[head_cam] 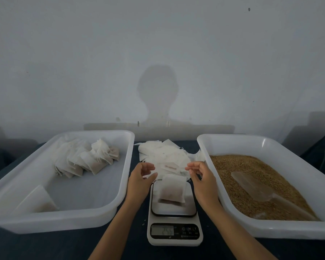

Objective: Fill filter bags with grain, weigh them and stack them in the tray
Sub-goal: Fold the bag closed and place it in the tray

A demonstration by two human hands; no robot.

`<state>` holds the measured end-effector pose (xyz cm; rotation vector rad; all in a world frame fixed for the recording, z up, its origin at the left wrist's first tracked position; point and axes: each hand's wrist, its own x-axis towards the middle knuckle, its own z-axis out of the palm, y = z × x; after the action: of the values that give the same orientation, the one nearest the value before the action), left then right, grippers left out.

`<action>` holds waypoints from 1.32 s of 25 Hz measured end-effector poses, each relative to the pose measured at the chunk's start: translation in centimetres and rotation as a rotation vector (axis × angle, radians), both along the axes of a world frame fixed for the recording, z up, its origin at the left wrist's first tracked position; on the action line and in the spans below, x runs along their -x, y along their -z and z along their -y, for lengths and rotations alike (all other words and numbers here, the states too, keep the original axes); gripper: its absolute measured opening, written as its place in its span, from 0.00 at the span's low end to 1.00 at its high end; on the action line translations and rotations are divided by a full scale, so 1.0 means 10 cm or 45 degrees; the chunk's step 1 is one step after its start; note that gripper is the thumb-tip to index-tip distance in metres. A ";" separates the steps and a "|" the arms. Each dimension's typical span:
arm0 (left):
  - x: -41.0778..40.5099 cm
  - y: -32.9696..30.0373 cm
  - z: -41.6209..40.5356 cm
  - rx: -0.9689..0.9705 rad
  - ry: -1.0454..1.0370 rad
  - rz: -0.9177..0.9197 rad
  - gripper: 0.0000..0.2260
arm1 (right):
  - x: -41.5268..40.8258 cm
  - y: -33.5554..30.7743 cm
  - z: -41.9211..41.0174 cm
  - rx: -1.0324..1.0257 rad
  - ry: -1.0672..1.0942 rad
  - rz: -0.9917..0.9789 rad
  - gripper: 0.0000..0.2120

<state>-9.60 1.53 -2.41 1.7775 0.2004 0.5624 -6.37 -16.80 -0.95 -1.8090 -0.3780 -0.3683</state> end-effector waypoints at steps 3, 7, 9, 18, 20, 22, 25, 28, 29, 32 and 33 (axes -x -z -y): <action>-0.06 0.04 0.01 -0.198 0.003 -0.149 0.09 | -0.05 0.05 -0.01 0.054 0.001 -0.070 0.07; -0.23 0.11 0.05 -0.547 0.009 -0.434 0.16 | -0.17 0.16 -0.04 0.212 0.009 -0.228 0.07; -0.32 0.11 0.09 -0.547 0.045 -0.491 0.18 | -0.25 0.18 -0.08 0.265 0.009 -0.336 0.09; -0.19 -0.19 0.14 -0.422 0.080 -0.315 0.10 | -0.13 -0.15 -0.27 0.149 -0.037 -0.160 0.07; 0.01 -0.41 0.02 -0.370 0.044 -0.166 0.09 | -0.02 -0.41 -0.34 0.080 -0.141 -0.051 0.08; 0.21 -0.65 -0.15 -0.398 -0.056 -0.050 0.08 | 0.09 -0.66 -0.49 0.060 -0.244 0.069 0.09; 0.51 -0.93 -0.47 -0.524 -0.251 0.059 0.08 | 0.22 -0.92 -0.88 0.107 -0.313 0.177 0.07; 0.75 -1.00 -0.87 -0.623 -0.323 -0.022 0.08 | 0.35 -0.94 -1.36 0.111 -0.408 0.125 0.05; 0.81 -0.97 -1.02 -0.604 -0.306 -0.088 0.07 | 0.40 -0.89 -1.53 0.114 -0.467 0.081 0.05; 0.99 -0.81 -1.44 -0.567 -0.292 -0.398 0.06 | 0.59 -0.63 -1.99 0.182 -0.638 -0.060 0.06; 1.05 -0.74 -1.56 -0.557 -0.311 -0.516 0.06 | 0.65 -0.55 -2.12 0.238 -0.630 -0.092 0.07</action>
<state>-20.08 17.12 5.03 2.3038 0.6194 0.4317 -12.82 4.35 4.51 -1.8286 -0.8086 0.0809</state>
